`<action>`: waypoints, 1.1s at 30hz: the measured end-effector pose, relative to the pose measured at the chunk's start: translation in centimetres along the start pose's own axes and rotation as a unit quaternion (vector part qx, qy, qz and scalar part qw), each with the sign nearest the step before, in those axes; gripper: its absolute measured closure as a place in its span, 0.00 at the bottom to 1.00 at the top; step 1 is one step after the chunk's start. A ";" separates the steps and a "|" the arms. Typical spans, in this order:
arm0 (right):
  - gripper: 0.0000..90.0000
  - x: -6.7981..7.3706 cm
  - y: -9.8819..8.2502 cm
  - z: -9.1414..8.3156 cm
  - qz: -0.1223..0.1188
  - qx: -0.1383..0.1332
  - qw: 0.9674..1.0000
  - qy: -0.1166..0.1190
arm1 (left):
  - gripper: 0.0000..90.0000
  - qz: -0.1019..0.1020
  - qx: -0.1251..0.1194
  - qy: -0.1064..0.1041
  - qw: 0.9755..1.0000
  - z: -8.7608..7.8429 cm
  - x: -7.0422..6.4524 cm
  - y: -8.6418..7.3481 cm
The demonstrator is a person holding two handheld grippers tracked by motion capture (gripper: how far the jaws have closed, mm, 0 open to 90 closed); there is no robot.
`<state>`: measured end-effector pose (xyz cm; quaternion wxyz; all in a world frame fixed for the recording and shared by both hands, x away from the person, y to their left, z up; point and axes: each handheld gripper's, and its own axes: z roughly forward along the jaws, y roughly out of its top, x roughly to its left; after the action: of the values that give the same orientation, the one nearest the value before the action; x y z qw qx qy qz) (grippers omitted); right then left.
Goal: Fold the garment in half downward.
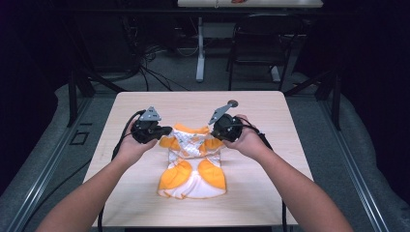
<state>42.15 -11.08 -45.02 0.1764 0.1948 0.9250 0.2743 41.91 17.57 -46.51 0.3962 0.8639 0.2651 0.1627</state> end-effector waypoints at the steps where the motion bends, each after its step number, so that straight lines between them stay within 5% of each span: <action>1: 0.98 0.2 -0.1 -0.1 0.001 -0.002 1.000 0.002 | 1.00 0.002 -0.001 -0.002 1.000 -0.1 -0.2 -0.1; 14: 0.98 2.6 -2.1 0.1 -0.003 0.003 1.000 0.021 | 1.00 0.017 0.010 -0.024 1.000 -0.2 -2.2 -2.1; 33: 0.97 5.8 -4.2 0.4 0.003 0.009 0.999 0.052 | 1.00 0.012 0.017 -0.056 0.998 0.0 -5.2 -5.8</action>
<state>36.21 -11.54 -48.99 0.1255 0.1849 0.9347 0.2764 35.76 17.66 -51.38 0.3933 0.8815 0.2350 0.1144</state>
